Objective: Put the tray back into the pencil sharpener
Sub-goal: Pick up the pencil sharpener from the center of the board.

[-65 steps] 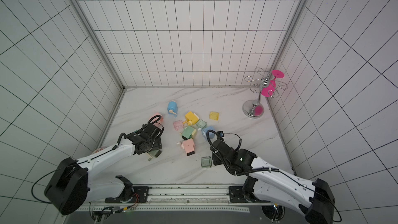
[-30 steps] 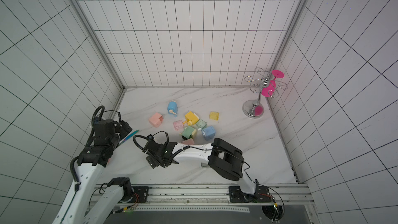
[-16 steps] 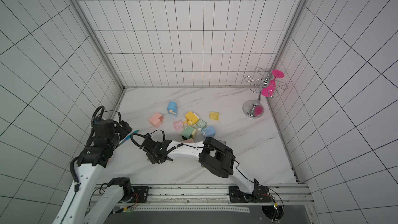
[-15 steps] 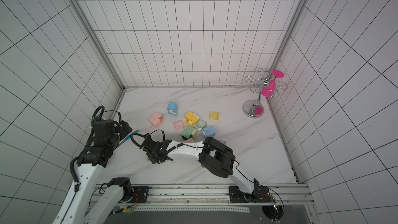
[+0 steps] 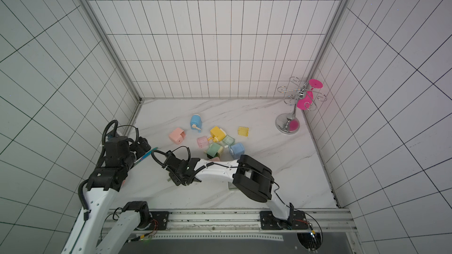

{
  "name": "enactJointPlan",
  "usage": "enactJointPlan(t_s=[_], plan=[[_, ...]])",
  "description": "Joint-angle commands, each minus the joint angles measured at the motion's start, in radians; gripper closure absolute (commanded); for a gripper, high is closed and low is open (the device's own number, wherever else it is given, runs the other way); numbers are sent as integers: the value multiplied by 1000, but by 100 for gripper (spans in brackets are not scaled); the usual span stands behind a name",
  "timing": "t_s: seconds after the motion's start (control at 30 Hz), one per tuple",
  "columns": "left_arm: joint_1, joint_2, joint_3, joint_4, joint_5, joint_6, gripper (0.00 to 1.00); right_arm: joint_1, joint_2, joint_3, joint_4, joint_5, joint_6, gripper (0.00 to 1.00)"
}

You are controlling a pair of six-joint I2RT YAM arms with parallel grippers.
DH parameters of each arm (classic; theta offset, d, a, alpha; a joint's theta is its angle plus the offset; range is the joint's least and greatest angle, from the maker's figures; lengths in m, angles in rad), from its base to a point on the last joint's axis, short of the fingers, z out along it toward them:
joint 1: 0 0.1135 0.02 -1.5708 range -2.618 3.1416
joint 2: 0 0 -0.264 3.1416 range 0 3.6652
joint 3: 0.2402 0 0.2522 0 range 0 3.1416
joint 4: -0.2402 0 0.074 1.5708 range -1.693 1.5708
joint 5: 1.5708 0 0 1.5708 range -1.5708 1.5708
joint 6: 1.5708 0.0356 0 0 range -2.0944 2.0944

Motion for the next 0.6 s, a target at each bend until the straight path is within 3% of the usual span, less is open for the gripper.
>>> enactJointPlan(t_s=[0.0,0.2,0.43,0.57], plan=[[4,-35,5,74,138,70,3,-3,-167,-103,116,42,-63,91],[4,-48,3,153,400,140,4,-3,-412,-342,253,103,-214,96],[-10,-41,-22,282,749,86,6,-3,-666,-588,356,138,-459,100],[-128,-22,-31,296,785,100,4,-14,-815,-722,443,138,-574,100]])
